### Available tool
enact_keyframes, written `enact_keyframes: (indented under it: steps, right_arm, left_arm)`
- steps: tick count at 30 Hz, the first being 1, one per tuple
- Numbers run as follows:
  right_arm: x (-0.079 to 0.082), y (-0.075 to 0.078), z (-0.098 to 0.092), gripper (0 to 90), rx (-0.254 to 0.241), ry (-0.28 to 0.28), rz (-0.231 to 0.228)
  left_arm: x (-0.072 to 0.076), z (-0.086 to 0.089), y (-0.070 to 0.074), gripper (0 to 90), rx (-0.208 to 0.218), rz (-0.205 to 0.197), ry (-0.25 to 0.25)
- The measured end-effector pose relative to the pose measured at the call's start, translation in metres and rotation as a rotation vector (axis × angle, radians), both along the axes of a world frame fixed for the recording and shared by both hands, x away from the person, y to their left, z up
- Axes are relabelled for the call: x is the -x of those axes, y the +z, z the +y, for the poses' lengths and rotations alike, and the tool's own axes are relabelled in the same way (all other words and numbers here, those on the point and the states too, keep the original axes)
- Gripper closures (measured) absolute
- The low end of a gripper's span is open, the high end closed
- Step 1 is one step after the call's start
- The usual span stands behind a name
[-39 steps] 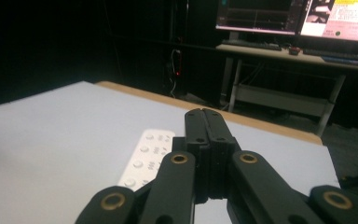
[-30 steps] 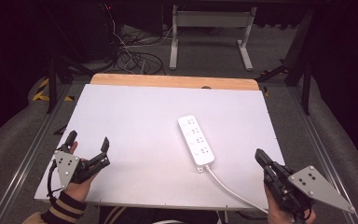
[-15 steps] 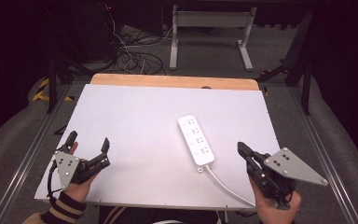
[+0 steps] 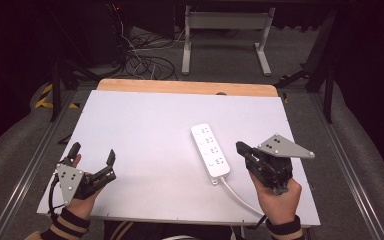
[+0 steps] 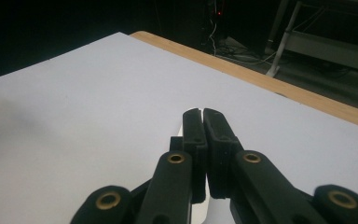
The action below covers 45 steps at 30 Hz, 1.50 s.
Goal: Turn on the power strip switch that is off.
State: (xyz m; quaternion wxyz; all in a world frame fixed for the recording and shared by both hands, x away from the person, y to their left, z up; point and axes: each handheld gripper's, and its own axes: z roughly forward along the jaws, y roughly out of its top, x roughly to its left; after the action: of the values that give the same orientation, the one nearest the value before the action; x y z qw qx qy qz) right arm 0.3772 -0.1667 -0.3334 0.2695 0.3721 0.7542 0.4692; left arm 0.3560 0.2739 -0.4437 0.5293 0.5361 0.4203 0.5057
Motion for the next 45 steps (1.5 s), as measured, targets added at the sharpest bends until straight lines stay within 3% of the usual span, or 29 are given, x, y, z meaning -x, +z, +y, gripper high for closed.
enact_keyframes:
  steps: [9, 15, 20, 25, 38, 45]
  right_arm:
    - [-0.028, -0.006, 0.025, 90.0, 0.044, 0.039, 0.072]
    - [-0.038, -0.012, 0.041, 90.0, 0.083, 0.061, 0.105]
    - [-0.053, -0.04, 0.055, 90.0, 0.132, 0.063, 0.193]
    - [-0.062, -0.06, 0.061, 90.0, 0.174, 0.055, 0.241]
    - [-0.077, -0.095, 0.068, 89.9, 0.246, 0.021, 0.329]
    - [-0.08, -0.102, 0.069, 89.9, 0.259, 0.017, 0.344]
  left_arm:
    - [0.002, 0.001, -0.001, 3.8, -0.006, 0.007, 0.003]
    - [0.002, 0.001, -0.001, 3.8, -0.011, 0.003, 0.003]
    - [0.002, 0.0, 0.0, 3.7, -0.006, 0.002, -0.002]
    - [0.001, 0.0, 0.0, 3.7, -0.005, 0.004, -0.006]
    - [0.002, -0.001, -0.001, 3.7, -0.006, 0.005, -0.007]
    - [0.002, 0.0, 0.0, 3.7, -0.007, 0.004, -0.004]
